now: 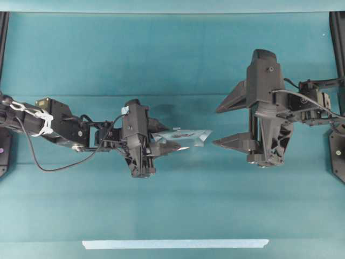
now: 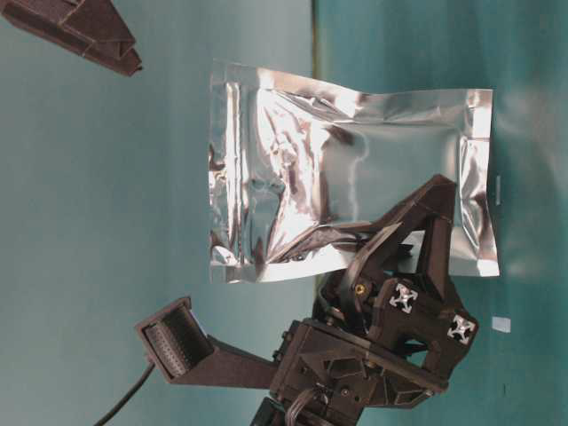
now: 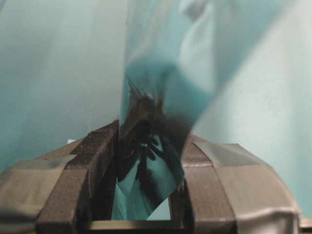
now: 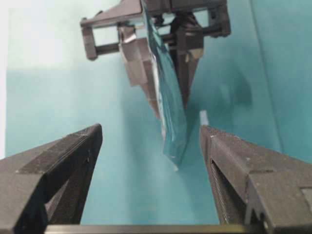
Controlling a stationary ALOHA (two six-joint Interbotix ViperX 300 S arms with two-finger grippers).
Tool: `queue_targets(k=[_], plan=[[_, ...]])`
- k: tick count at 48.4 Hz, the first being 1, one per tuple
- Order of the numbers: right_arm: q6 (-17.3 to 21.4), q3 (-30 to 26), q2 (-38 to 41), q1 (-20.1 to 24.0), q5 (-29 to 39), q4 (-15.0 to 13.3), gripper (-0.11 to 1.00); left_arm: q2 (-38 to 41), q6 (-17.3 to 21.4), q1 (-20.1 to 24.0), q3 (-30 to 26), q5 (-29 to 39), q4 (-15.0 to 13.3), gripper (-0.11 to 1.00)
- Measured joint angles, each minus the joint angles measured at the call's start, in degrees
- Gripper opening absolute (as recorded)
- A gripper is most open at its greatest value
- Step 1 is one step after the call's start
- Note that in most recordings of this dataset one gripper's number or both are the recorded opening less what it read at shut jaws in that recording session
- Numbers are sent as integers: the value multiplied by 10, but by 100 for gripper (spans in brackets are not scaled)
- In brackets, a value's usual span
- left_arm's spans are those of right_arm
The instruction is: Hand over the silver zip bag and make it stand upright.
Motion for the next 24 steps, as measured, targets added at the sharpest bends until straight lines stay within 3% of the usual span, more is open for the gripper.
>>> queue_targets(k=[24], plan=[[8, 6, 0, 2, -11, 0, 84, 0, 1, 0, 0, 0, 1, 29]])
